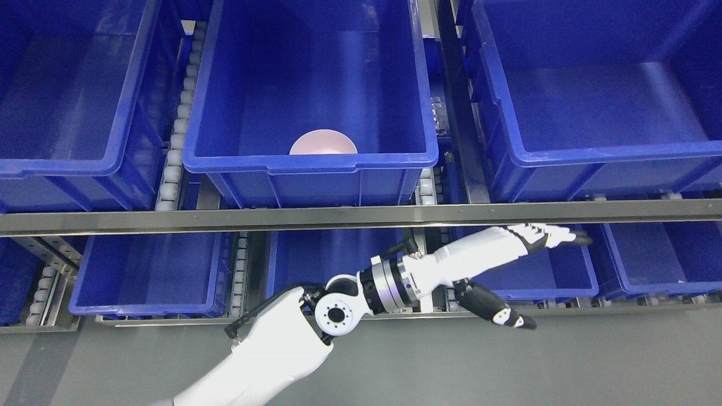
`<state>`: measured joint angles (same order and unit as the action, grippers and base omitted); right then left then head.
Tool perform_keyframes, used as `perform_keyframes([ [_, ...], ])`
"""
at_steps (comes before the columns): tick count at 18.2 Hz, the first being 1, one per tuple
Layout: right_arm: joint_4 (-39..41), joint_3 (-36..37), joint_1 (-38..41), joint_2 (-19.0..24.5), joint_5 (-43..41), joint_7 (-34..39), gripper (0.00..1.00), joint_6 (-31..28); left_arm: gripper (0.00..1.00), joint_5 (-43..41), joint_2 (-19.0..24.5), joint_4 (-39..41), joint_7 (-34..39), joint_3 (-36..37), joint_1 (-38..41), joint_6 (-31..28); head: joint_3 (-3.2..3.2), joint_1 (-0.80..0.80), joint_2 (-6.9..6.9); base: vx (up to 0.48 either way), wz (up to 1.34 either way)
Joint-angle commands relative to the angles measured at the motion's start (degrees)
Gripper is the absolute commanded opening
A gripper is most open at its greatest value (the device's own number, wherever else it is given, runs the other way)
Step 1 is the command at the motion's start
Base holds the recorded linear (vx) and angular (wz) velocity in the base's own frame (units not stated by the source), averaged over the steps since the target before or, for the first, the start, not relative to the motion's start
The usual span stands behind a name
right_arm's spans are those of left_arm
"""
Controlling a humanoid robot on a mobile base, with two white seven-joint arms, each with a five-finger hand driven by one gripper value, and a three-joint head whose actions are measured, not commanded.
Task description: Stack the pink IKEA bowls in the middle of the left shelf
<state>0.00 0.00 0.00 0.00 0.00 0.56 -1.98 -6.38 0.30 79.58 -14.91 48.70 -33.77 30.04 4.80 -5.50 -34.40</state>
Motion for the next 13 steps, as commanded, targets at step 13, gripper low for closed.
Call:
perform_keyframes([
  [13, 1.93, 0.62, 1.67, -1.00, 0.00, -0.20, 1.00, 0.04, 1.00, 5.67, 0.70, 7.35, 2.58, -35.67, 38.60, 11.27, 0.00, 0.00, -0.02, 0.000, 0.00],
])
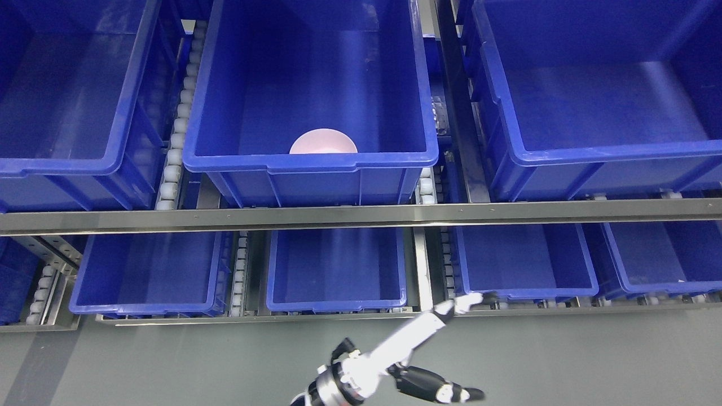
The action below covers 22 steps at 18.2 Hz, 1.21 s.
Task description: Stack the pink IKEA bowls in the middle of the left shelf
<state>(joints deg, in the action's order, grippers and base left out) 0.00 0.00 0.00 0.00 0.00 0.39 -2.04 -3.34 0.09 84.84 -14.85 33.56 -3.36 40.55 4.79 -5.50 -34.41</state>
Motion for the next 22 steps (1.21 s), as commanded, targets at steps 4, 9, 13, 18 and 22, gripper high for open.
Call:
perform_keyframes([
  [4, 1.93, 0.62, 1.67, -1.00, 0.00, -0.03, 1.00, 0.02, 1.00, 5.45, 0.91, 2.08, 9.13, -27.04, 8.46, 0.67, 0.00, 0.00, 0.00, 0.000, 0.00],
  [9, 1.93, 0.70, 1.67, -1.00, 0.00, -0.03, 1.00, 0.10, 1.00, 6.50, 1.41, 2.17, 8.78, -36.63, 8.11, 0.67, 0.00, 0.00, 0.00, 0.000, 0.00],
  [13, 1.93, 0.62, 1.67, -1.00, 0.00, -0.03, 1.00, 0.10, 0.99, 6.68, 1.41, 2.08, 8.78, -37.51, 6.53, -0.47, 0.00, 0.00, 0.00, 0.000, 0.00],
  [18, 1.93, 0.70, 1.67, -1.00, 0.00, -0.03, 1.00, 0.10, 0.99, 6.68, 1.32, 2.08, 8.78, -40.49, 6.18, -1.88, 0.00, 0.00, 0.00, 0.000, 0.00],
  [22, 1.93, 0.70, 1.67, -1.00, 0.00, -0.03, 1.00, 0.10, 0.99, 7.47, 1.76, 1.82, 8.61, -43.05, 4.25, -3.63, 0.00, 0.00, 0.00, 0.000, 0.00],
])
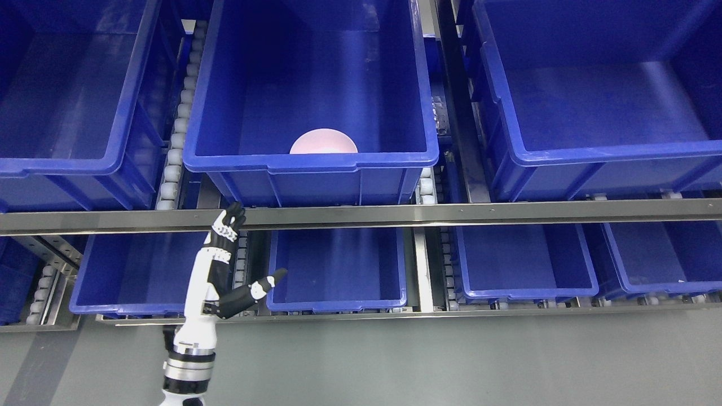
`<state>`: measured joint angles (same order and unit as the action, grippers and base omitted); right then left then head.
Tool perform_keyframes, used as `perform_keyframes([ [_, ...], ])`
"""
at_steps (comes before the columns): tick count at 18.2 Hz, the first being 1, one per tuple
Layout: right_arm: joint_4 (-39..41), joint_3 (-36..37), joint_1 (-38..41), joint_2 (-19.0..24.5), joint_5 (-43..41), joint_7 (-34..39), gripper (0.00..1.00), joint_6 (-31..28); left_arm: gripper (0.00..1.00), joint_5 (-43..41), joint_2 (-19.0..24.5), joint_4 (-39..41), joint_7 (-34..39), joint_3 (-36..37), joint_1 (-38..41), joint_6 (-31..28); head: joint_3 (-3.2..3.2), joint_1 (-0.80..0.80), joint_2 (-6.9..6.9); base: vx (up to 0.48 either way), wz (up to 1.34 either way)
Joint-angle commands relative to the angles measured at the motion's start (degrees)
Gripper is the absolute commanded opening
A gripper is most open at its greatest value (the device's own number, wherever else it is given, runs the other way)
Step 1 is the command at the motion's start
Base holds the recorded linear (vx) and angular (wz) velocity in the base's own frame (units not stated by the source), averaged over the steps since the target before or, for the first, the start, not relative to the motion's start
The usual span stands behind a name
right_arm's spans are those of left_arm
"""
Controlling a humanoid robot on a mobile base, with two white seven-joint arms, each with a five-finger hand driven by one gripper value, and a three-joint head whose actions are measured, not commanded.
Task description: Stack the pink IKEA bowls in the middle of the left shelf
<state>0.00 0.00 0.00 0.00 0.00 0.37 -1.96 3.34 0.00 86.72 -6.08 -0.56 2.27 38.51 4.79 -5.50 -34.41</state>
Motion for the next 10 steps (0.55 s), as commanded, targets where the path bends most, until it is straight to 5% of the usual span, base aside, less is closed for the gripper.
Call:
perform_keyframes([
  [1, 1.93, 0.70, 1.67, -1.00, 0.00, -0.02, 1.00, -0.06, 0.99, 1.23, 2.11, -0.06, -0.25, -8.93, -2.00, -2.82, 0.00, 0.00, 0.00, 0.000, 0.00],
  [10, 1.93, 0.62, 1.67, -1.00, 0.00, -0.02, 1.00, 0.03, 0.99, 1.23, 2.38, -0.14, -1.21, -7.26, -2.53, -4.24, 0.00, 0.00, 0.00, 0.000, 0.00],
])
